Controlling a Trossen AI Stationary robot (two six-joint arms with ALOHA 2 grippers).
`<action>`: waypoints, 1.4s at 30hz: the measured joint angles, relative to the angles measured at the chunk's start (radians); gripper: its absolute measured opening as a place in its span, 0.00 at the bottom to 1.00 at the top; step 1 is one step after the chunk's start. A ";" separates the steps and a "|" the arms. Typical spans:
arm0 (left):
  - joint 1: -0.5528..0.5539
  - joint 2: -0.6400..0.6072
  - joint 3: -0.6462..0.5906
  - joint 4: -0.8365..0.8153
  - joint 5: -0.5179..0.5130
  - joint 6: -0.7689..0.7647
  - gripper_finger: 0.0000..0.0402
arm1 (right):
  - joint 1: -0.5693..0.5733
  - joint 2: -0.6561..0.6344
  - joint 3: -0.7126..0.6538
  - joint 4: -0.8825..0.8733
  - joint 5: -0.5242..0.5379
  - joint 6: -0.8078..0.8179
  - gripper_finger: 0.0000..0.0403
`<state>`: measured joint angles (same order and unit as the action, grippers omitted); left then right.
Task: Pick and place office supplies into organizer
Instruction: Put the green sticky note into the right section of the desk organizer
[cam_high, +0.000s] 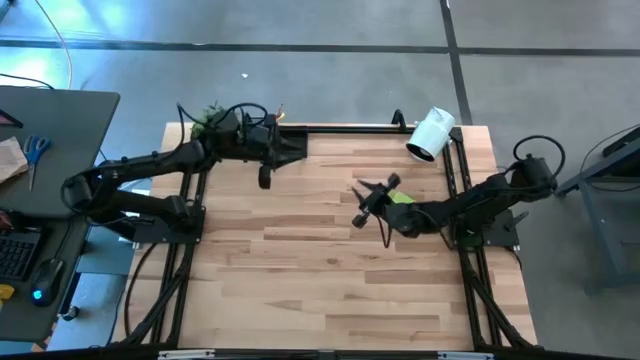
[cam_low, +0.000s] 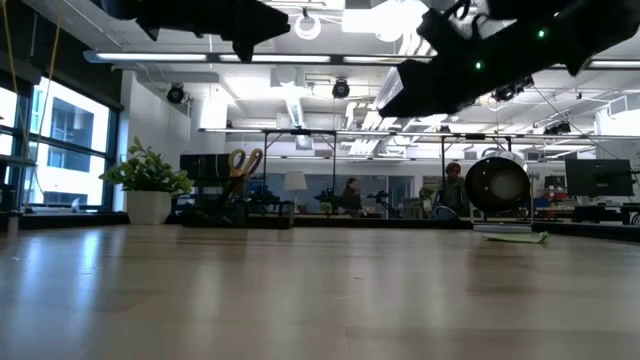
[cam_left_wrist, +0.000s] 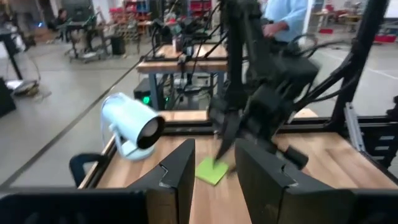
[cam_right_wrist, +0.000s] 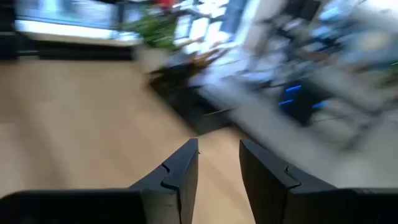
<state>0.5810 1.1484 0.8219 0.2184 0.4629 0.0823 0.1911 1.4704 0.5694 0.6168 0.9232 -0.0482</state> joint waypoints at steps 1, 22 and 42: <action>-0.006 -0.001 0.000 0.010 0.000 0.000 0.25 | -0.019 -0.001 0.000 -0.036 -0.074 0.051 0.27; -0.006 -0.002 0.000 -0.091 -0.003 -0.060 0.25 | -0.162 -0.465 0.001 -1.050 -0.444 0.608 0.27; -0.021 -0.001 0.000 -0.160 -0.003 -0.071 0.25 | -0.178 -0.247 0.000 -1.457 -0.591 0.920 0.27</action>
<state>0.5598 1.1469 0.8223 0.0581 0.4603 0.0116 0.0128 1.2232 0.5697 -0.8402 0.3317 0.8722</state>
